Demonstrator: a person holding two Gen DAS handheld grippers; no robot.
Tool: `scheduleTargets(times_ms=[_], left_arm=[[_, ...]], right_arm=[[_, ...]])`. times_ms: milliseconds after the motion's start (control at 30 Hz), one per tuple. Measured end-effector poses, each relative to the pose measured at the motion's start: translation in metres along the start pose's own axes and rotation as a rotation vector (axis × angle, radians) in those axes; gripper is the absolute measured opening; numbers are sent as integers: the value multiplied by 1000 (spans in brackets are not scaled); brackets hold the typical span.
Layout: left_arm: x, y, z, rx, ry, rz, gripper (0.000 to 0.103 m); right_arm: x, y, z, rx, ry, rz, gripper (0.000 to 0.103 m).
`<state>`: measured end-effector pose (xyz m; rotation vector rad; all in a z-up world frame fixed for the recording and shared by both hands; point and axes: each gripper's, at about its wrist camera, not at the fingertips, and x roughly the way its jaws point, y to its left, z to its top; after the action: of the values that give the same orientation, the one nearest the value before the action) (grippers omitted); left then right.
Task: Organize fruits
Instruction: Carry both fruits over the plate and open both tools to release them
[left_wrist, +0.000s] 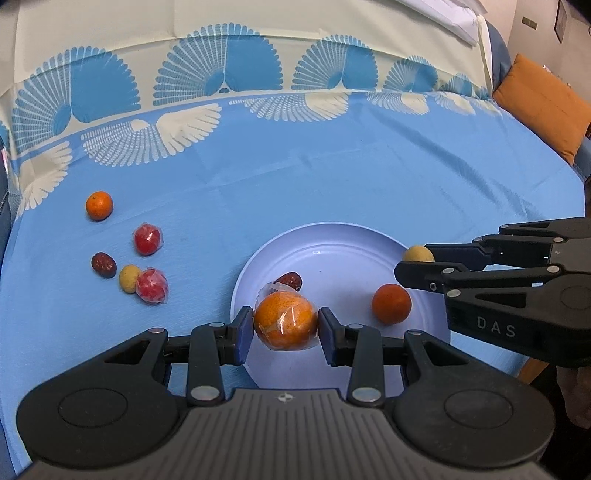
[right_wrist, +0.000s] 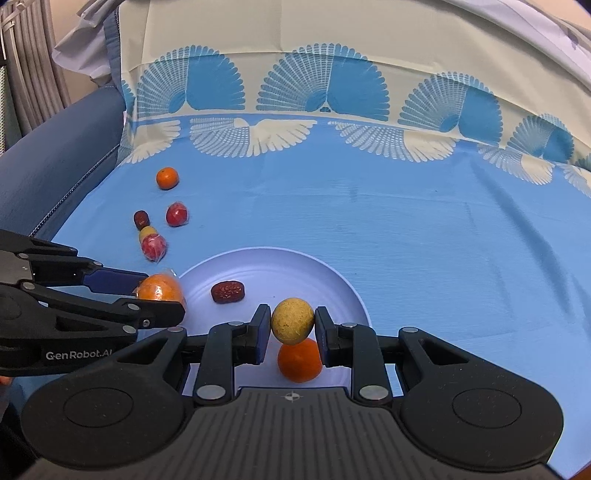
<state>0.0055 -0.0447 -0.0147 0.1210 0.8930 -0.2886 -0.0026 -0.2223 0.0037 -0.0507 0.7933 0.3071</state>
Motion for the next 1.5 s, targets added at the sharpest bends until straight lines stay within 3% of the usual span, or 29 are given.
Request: scheduleTargets(times_ms=[1500], left_arm=[[1, -4, 0, 22, -2, 12, 42]], right_arm=[[5, 2, -2, -24, 26, 2, 27]])
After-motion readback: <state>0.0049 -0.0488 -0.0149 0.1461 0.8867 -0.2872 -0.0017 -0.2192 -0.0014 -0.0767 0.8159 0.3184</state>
